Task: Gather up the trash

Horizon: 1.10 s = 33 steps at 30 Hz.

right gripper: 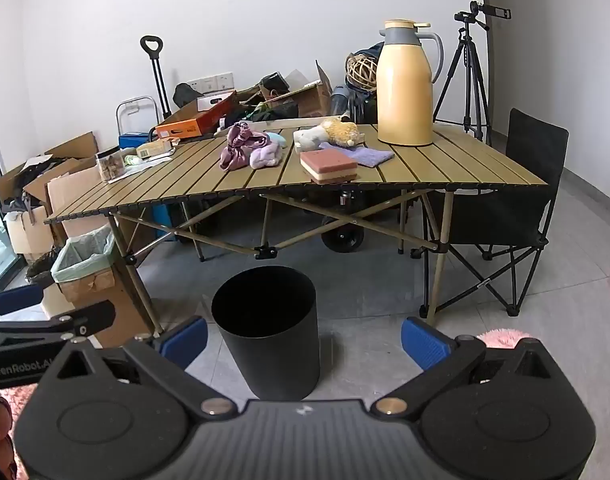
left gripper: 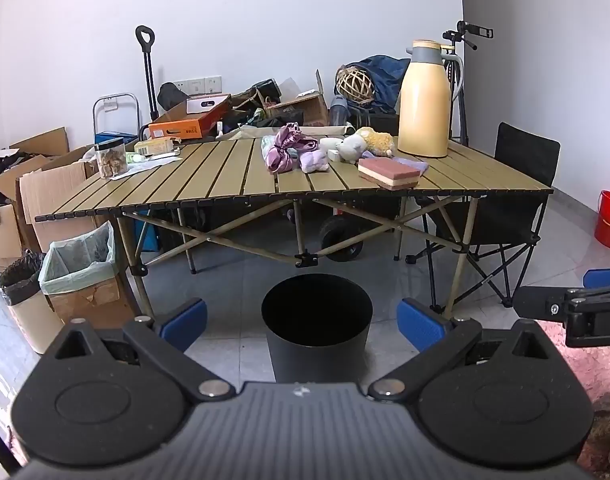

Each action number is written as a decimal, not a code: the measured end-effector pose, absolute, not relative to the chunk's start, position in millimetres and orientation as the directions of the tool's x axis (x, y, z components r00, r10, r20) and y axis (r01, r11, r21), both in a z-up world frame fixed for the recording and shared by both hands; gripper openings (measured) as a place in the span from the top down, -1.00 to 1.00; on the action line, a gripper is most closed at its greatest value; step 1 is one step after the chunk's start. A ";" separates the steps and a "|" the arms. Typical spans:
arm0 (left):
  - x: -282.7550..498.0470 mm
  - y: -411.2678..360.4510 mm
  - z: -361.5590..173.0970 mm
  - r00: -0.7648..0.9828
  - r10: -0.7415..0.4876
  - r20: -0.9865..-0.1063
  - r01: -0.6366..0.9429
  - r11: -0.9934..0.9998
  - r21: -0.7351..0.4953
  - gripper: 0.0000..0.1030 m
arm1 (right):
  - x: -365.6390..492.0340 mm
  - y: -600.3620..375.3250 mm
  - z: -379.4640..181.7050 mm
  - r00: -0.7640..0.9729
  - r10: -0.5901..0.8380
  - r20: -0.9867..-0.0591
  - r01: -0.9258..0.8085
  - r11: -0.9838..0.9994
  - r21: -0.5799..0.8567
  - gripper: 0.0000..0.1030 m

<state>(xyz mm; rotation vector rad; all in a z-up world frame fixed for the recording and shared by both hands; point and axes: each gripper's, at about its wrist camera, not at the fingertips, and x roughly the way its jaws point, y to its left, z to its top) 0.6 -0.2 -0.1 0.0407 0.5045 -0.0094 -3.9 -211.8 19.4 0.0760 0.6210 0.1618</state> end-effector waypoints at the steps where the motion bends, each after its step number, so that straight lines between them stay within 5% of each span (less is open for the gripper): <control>1: 0.5 -0.2 -0.3 0.876 0.001 -0.482 0.019 0.999 0.037 -1.00 | -4.0 -211.9 19.3 0.802 0.177 -0.570 -0.129 0.984 0.124 -1.00; 33: -2.1 -0.5 2.4 0.881 -0.002 -0.473 0.021 0.999 0.033 -1.00 | -3.6 -209.9 21.4 0.805 0.173 -0.568 -0.130 0.985 0.116 -1.00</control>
